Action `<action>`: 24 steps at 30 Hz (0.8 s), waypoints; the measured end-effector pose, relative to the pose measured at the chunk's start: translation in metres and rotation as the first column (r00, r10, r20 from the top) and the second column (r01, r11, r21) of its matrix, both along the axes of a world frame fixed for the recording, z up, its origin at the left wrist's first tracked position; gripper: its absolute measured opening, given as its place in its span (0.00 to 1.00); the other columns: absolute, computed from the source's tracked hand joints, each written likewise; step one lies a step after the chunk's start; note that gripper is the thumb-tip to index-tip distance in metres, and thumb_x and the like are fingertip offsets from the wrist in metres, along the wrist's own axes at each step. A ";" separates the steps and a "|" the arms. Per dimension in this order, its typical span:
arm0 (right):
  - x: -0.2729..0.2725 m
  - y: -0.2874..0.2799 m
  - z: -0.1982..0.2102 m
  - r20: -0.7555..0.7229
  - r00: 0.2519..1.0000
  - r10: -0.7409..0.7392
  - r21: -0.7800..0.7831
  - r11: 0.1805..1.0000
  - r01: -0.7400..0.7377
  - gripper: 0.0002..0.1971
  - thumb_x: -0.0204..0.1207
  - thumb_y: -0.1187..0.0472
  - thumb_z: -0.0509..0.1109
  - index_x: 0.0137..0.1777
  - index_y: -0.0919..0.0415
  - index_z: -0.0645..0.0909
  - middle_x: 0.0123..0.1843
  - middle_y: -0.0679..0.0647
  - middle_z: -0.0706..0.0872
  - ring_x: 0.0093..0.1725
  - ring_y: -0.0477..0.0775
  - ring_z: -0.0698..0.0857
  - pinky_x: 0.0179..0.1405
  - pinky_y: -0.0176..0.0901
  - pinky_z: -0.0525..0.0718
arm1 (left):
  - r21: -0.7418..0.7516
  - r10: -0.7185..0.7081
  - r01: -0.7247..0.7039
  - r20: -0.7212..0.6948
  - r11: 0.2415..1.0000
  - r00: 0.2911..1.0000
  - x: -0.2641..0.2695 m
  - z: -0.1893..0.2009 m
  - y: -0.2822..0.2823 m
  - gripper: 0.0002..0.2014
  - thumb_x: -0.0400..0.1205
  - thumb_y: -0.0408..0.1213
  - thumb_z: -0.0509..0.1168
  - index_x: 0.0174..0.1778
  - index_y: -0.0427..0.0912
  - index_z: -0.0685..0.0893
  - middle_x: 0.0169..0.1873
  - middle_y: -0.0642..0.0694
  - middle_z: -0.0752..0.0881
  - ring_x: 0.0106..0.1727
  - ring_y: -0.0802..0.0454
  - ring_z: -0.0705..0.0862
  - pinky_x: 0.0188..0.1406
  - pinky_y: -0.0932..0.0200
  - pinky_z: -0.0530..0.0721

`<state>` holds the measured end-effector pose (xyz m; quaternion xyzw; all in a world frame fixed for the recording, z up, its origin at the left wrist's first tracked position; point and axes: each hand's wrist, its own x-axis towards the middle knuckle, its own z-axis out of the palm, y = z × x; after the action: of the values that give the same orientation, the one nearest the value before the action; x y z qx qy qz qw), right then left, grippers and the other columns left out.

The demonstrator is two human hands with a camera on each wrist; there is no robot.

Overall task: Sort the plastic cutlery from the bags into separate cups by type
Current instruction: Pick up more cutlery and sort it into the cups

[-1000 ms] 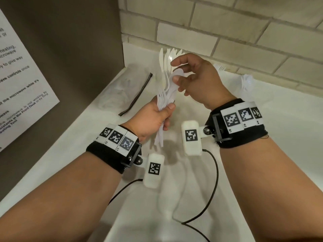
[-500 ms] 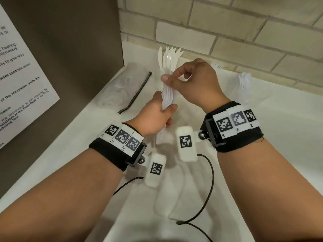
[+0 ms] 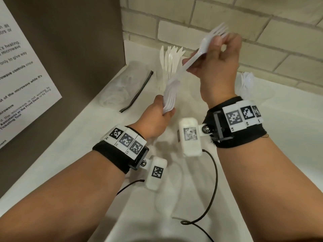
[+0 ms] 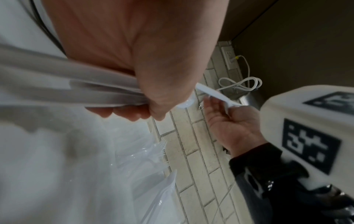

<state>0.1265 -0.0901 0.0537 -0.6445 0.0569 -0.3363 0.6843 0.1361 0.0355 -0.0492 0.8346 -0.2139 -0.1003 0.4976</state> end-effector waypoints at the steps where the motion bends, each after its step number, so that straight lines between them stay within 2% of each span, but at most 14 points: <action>1: -0.002 0.000 0.005 0.023 1.000 0.009 -0.010 1.000 -0.009 0.06 0.88 0.60 0.50 0.48 0.57 0.63 0.34 0.53 0.79 0.29 0.60 0.86 0.35 0.60 0.90 | 0.004 -0.005 0.005 -0.006 1.000 1.000 0.001 -0.001 0.000 0.12 0.85 0.40 0.60 0.53 0.35 0.67 0.33 0.45 0.75 0.30 0.48 0.74 0.25 0.62 0.71; 3: -0.003 -0.003 0.007 0.025 1.000 0.014 -0.104 0.995 -0.011 0.05 0.88 0.60 0.49 0.50 0.57 0.63 0.38 0.52 0.76 0.27 0.57 0.85 0.30 0.60 0.90 | 0.009 -0.003 0.003 -0.004 1.000 1.000 0.002 -0.001 0.001 0.11 0.85 0.38 0.60 0.52 0.36 0.66 0.32 0.47 0.75 0.29 0.51 0.73 0.23 0.67 0.70; 5: 0.000 -0.008 0.000 -0.015 0.999 -0.038 -0.232 0.972 0.033 0.05 0.87 0.58 0.50 0.49 0.54 0.64 0.40 0.49 0.74 0.29 0.52 0.81 0.25 0.56 0.88 | 0.001 0.006 -0.006 0.004 1.000 1.000 0.004 -0.001 0.002 0.09 0.85 0.35 0.59 0.52 0.38 0.65 0.31 0.50 0.74 0.28 0.54 0.73 0.20 0.72 0.69; 8: 0.003 -0.012 -0.013 -0.068 0.992 -0.108 -0.380 0.922 0.075 0.07 0.85 0.52 0.50 0.46 0.46 0.66 0.39 0.50 0.77 0.28 0.47 0.74 0.26 0.41 0.75 | -0.035 -0.001 0.000 -0.015 0.999 1.000 0.005 -0.001 0.004 0.07 0.85 0.31 0.58 0.54 0.41 0.66 0.34 0.54 0.77 0.33 0.55 0.77 0.24 0.75 0.71; 10: 0.001 -0.013 -0.018 -0.148 0.983 -0.113 -0.465 0.885 0.032 0.08 0.86 0.52 0.50 0.45 0.46 0.66 0.36 0.54 0.81 0.24 0.42 0.78 0.26 0.36 0.70 | -0.059 -0.012 0.011 -0.022 0.998 1.000 0.004 0.000 0.004 0.08 0.85 0.31 0.57 0.57 0.42 0.67 0.35 0.53 0.79 0.35 0.53 0.80 0.27 0.73 0.74; 11: -0.001 -0.012 -0.019 -0.213 0.971 -0.108 -0.478 0.879 -0.007 0.08 0.87 0.52 0.51 0.46 0.48 0.67 0.33 0.52 0.81 0.23 0.41 0.80 0.25 0.34 0.69 | -0.071 -0.019 0.018 -0.025 0.997 1.000 0.003 0.001 0.004 0.08 0.86 0.32 0.57 0.59 0.42 0.67 0.34 0.53 0.79 0.35 0.52 0.81 0.30 0.70 0.77; 14: -0.008 -0.012 -0.020 -0.405 0.912 -0.068 -0.473 0.869 -0.146 0.09 0.83 0.47 0.61 0.51 0.52 0.72 0.31 0.51 0.86 0.19 0.37 0.77 0.27 0.35 0.70 | -0.086 -0.049 0.045 -0.041 0.995 0.998 0.000 0.006 0.004 0.13 0.86 0.36 0.57 0.66 0.41 0.67 0.34 0.47 0.80 0.33 0.50 0.82 0.33 0.54 0.84; 16: -0.012 -0.013 -0.021 -0.429 0.903 -0.022 -0.462 0.864 -0.198 0.07 0.80 0.50 0.68 0.49 0.52 0.77 0.35 0.51 0.89 0.20 0.35 0.77 0.27 0.35 0.72 | -0.121 -0.064 0.055 -0.074 0.991 0.995 -0.001 0.007 0.004 0.16 0.86 0.37 0.57 0.70 0.42 0.65 0.35 0.44 0.80 0.33 0.49 0.81 0.34 0.50 0.84; 18: -0.015 -0.013 -0.021 -0.402 0.916 0.003 -0.416 0.890 -0.185 0.06 0.78 0.54 0.72 0.44 0.54 0.80 0.33 0.51 0.88 0.19 0.37 0.76 0.23 0.35 0.72 | -0.148 -0.036 0.022 -0.093 0.989 0.995 0.000 0.006 0.003 0.16 0.86 0.38 0.57 0.69 0.41 0.66 0.37 0.45 0.81 0.34 0.49 0.80 0.36 0.51 0.82; 20: -0.018 -0.010 -0.023 -0.432 0.902 0.009 -0.409 0.889 -0.205 0.12 0.71 0.50 0.78 0.39 0.58 0.83 0.29 0.48 0.85 0.20 0.37 0.77 0.22 0.33 0.73 | -0.131 0.019 -0.030 -0.088 0.991 0.996 0.003 0.005 0.001 0.15 0.86 0.39 0.58 0.66 0.39 0.67 0.41 0.43 0.82 0.38 0.48 0.80 0.39 0.51 0.82; 22: -0.020 -0.002 -0.028 -0.518 0.855 0.004 -0.446 0.852 -0.275 0.18 0.61 0.45 0.83 0.35 0.59 0.85 0.29 0.46 0.87 0.26 0.38 0.83 0.26 0.31 0.77 | -0.137 0.026 -0.041 -0.107 0.990 0.994 0.005 0.004 -0.002 0.16 0.86 0.39 0.58 0.67 0.38 0.66 0.44 0.40 0.82 0.39 0.48 0.80 0.41 0.49 0.82; 24: -0.021 0.004 -0.034 -0.570 0.821 -0.002 -0.477 0.815 -0.329 0.18 0.58 0.44 0.84 0.34 0.59 0.87 0.32 0.48 0.89 0.32 0.41 0.87 0.32 0.35 0.82 | -0.190 -0.006 -0.024 -0.154 0.981 0.988 0.004 0.006 -0.005 0.15 0.85 0.35 0.57 0.67 0.36 0.66 0.42 0.42 0.81 0.36 0.51 0.80 0.37 0.52 0.81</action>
<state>0.1057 -0.0865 0.0196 -0.8857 0.0910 -0.0771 0.4487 0.1403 0.0309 -0.0436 0.7736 -0.1797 -0.1413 0.5910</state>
